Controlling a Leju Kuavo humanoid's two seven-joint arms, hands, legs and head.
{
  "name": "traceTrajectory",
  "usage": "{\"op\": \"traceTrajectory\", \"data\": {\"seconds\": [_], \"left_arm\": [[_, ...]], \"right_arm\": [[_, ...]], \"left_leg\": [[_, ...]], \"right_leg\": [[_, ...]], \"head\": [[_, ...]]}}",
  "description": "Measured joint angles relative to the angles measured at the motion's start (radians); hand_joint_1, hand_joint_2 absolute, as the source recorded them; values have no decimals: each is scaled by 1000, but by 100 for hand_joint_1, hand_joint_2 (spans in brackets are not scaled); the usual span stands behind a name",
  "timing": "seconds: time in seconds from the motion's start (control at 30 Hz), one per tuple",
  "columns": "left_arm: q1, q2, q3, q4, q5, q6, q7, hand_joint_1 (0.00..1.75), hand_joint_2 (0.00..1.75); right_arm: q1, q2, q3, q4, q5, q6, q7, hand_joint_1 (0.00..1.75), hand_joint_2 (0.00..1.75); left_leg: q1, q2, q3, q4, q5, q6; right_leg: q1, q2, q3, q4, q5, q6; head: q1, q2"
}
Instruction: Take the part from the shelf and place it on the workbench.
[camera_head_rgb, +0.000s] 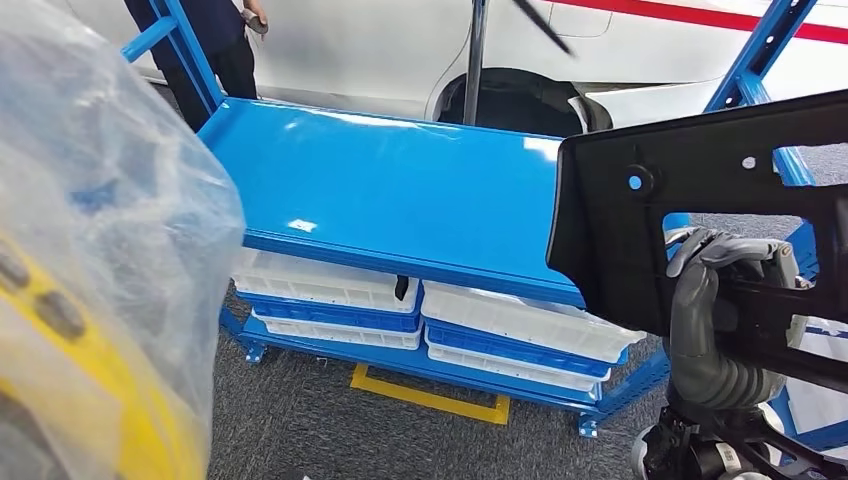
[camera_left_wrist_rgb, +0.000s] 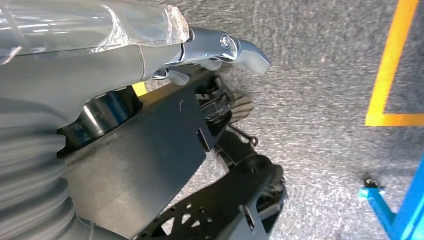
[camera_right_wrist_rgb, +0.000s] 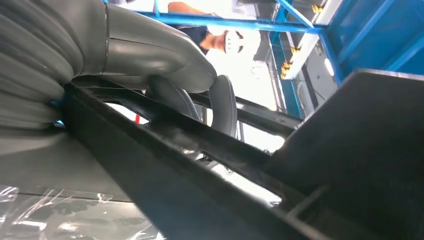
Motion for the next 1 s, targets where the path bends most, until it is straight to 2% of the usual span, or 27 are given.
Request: {"op": "traceTrajectory", "data": {"seconds": [0.03, 0.07, 0.1, 0.13, 0.17, 0.2, 0.23, 0.27, 0.37, 0.4, 0.43, 0.57, 0.73, 0.8, 0.83, 0.87, 0.93, 0.97, 1.0], "left_arm": [[1, 0, 0, 0, 0, -1, 0, 0, 175], [1, 0, 0, 0, 1, -2, 0, 0, 175], [2, 0, 0, 0, 1, -3, -1, 0, 175], [1, 1, 0, 0, 1, -3, -1, 0, 175], [1, 1, 1, 0, 1, -3, -3, 0, 175], [1, 1, 1, 0, 1, -3, -4, 0, 175], [2, 1, 1, 0, 2, -4, -5, 0, 175], [3, 1, 1, 0, 2, -4, -6, 0, 175], [6, 2, 1, 0, 2, -4, -7, 0, 175], [6, 2, 1, 0, 3, -4, -7, 0, 175], [6, 2, 1, 0, 4, -6, -8, 0, 175], [9, 3, 1, 0, 4, -10, -9, 0, 175], [9, 3, 1, 0, -5, -11, -8, 0, 175], [9, 2, 1, 0, -7, -12, -7, 0, 175], [9, 2, 1, 0, -8, -13, -6, 0, 175], [9, 2, 1, 0, -10, -14, -5, 0, 175], [9, 1, 1, 0, -12, -15, -2, 0, 175], [11, 1, 1, 0, -13, -15, 0, 0, 175], [12, 1, 1, 0, -13, -15, 1, 0, 175]], "right_arm": [[4, 0, 0, 1, -5, 4, -4, 175, 175], [8, 0, 0, 2, -8, 6, -8, 175, 175], [9, 1, 0, 3, -10, 7, -11, 175, 175], [11, 1, -1, 4, -10, 8, -13, 175, 175], [12, 1, -1, 5, -10, 10, -15, 175, 175], [14, 2, -1, 5, -10, 11, -16, 175, 175], [17, 2, -1, 6, -9, 12, -16, 175, 175], [19, 3, -1, 7, -9, 12, -16, 175, 175], [22, 5, -2, 8, -2, 12, -16, 175, 175], [23, 5, -2, 8, 3, 12, -15, 175, 175], [24, 6, -2, 8, 10, 10, -15, 175, 175], [29, 7, -1, 8, 45, -2, -4, 175, 175], [30, 8, -1, 8, 60, -7, 3, 175, 175], [30, 8, -1, 8, 62, -7, 4, 175, 175], [30, 8, -2, 8, 63, -7, 4, 175, 175], [31, 9, -2, 8, 63, -8, 4, 175, 175], [32, 9, -2, 9, 64, -9, 4, 175, 175], [34, 10, -2, 10, 64, -10, 4, 175, 175], [35, 10, -2, 10, 64, -10, 4, 175, 175]], "left_leg": [[3, 1, -10, 1, 7, -4], [7, 1, -18, 4, 13, -10], [9, 1, -26, 10, 17, -16], [10, 1, -34, 17, 19, -21], [8, 1, -39, 24, 21, -27], [6, 1, -45, 30, 22, -32], [6, 0, -49, 33, 21, -31], [6, 0, -51, 34, 21, -24], [7, 0, -52, 32, 30, 16], [8, 0, -52, 31, 35, 23], [8, 0, -53, 31, 37, 25], [8, 0, -55, 34, 39, 24], [5, 0, -57, 28, 38, 26], [16, -3, -38, -5, 48, 13], [22, -6, -28, -22, 54, 5], [28, -10, -20, -32, 59, -4], [32, -20, -19, -35, 59, -10], [34, -27, -19, -34, 57, -14], [37, -34, -19, -33, 56, -19]], "right_leg": [[-4, 0, 21, -8, 21, 5], [-8, -2, 65, -59, 48, 12], [-13, -3, 120, -135, 62, 20], [-14, -1, 168, -205, 67, 21], [-15, -1, 201, -258, 61, 18], [-14, 1, 214, -284, 52, 9], [-12, 2, 213, -287, 49, -2], [-12, 2, 210, -288, 48, -9], [-7, 2, 207, -288, 54, -21], [-5, 2, 206, -288, 56, -24], [-5, 2, 205, -287, 57, -26], [-5, 2, 204, -287, 58, -28], [-3, -1, 207, -297, 58, -24], [-1, -3, 210, -295, 49, -20], [0, -4, 201, -271, 31, -16], [-2, -4, 178, -223, 4, -12], [-6, -3, 109, -95, -52, 1], [-10, -3, 82, -52, -60, 7], [-14, -3, 68, -34, -55, 13]], "head": [[0, 0], [1, 0], [2, 0], [3, 0], [5, 0], [6, 0], [5, 0], [5, 0], [3, 0], [2, 0], [2, 0], [2, 0], [2, 0], [2, 0], [3, 0], [4, 0], [6, 0], [6, 0], [6, 0]]}}
